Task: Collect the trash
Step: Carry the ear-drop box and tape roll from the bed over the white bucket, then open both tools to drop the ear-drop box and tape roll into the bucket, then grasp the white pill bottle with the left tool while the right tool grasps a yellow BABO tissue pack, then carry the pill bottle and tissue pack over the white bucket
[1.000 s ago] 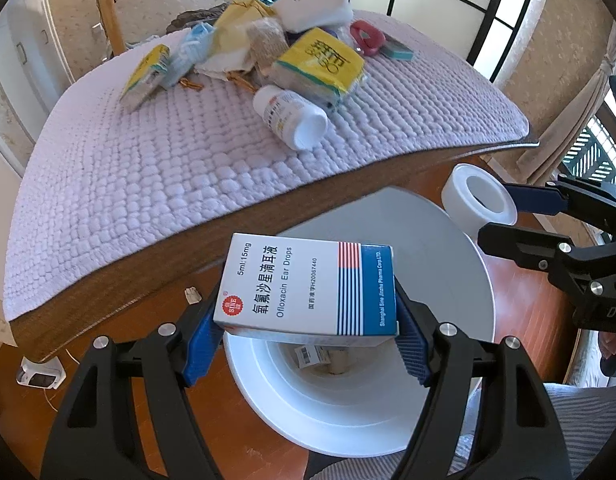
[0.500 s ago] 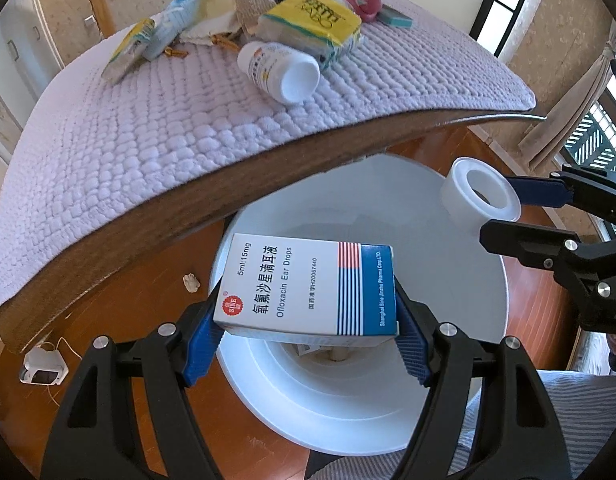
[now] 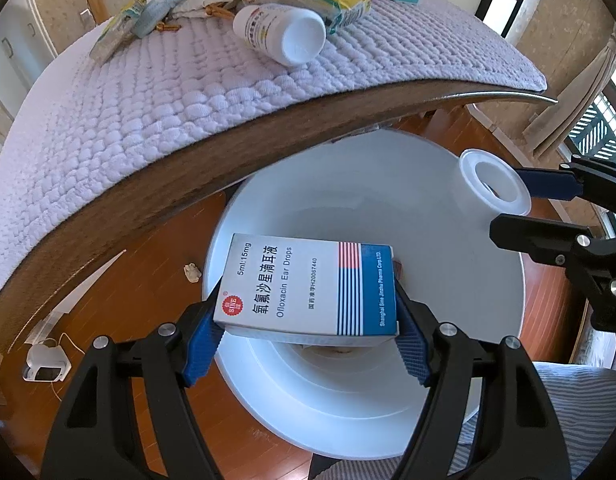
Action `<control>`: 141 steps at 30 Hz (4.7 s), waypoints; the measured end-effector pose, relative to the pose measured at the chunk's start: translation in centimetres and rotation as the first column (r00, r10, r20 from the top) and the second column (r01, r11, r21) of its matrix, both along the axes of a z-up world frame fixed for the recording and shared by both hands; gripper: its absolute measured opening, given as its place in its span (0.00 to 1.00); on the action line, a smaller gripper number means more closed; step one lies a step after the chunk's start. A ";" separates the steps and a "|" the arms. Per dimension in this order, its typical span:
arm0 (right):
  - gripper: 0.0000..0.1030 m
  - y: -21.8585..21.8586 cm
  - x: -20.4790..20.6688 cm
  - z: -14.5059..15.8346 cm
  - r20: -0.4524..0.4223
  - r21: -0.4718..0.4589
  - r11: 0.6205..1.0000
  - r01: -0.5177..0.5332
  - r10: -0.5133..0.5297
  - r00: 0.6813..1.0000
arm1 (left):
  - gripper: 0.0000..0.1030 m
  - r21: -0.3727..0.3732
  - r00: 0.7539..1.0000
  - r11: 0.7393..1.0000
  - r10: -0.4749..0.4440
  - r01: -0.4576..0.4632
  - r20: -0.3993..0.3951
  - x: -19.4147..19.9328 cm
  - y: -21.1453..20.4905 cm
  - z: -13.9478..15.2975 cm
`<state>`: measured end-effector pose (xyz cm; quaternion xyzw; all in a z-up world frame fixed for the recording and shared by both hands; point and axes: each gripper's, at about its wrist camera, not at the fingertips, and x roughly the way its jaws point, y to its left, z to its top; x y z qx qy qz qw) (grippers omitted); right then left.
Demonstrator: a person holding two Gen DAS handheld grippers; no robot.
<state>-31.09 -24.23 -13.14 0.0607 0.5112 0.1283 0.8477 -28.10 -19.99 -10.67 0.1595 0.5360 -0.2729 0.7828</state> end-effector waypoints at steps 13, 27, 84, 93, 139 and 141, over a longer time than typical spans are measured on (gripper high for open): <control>0.46 0.6 0.7 -0.9 -0.024 -0.005 1.000 -0.007 0.007 1.000 | 0.73 0.023 1.000 1.000 -0.008 0.008 -0.017 0.2 -1.6 -3.3; 0.46 1.2 1.1 -1.5 -0.036 -0.007 1.000 -0.011 0.011 0.999 | 0.73 0.039 1.000 0.999 -0.009 0.010 -0.029 -0.1 -2.2 -6.6; 0.92 0.1 11.5 4.0 0.133 -0.005 1.000 0.012 -0.011 0.991 | 0.98 -0.058 0.928 0.972 -0.199 0.228 0.315 5.4 -5.4 0.5; 0.75 0.5 13.6 2.7 0.099 -0.011 1.000 -0.029 0.030 0.995 | 0.98 -0.075 0.933 0.962 -0.234 0.263 0.273 7.4 -6.7 -0.4; 0.68 -3.4 6.6 6.6 0.151 0.056 0.998 0.037 -0.045 0.988 | 0.58 -0.218 0.990 0.975 -0.004 0.035 0.139 6.0 -4.4 2.1; 0.68 -3.2 6.1 6.7 0.153 0.058 0.998 0.032 -0.041 0.987 | 0.58 -0.227 0.991 0.973 -0.001 0.031 0.133 5.4 -4.2 2.2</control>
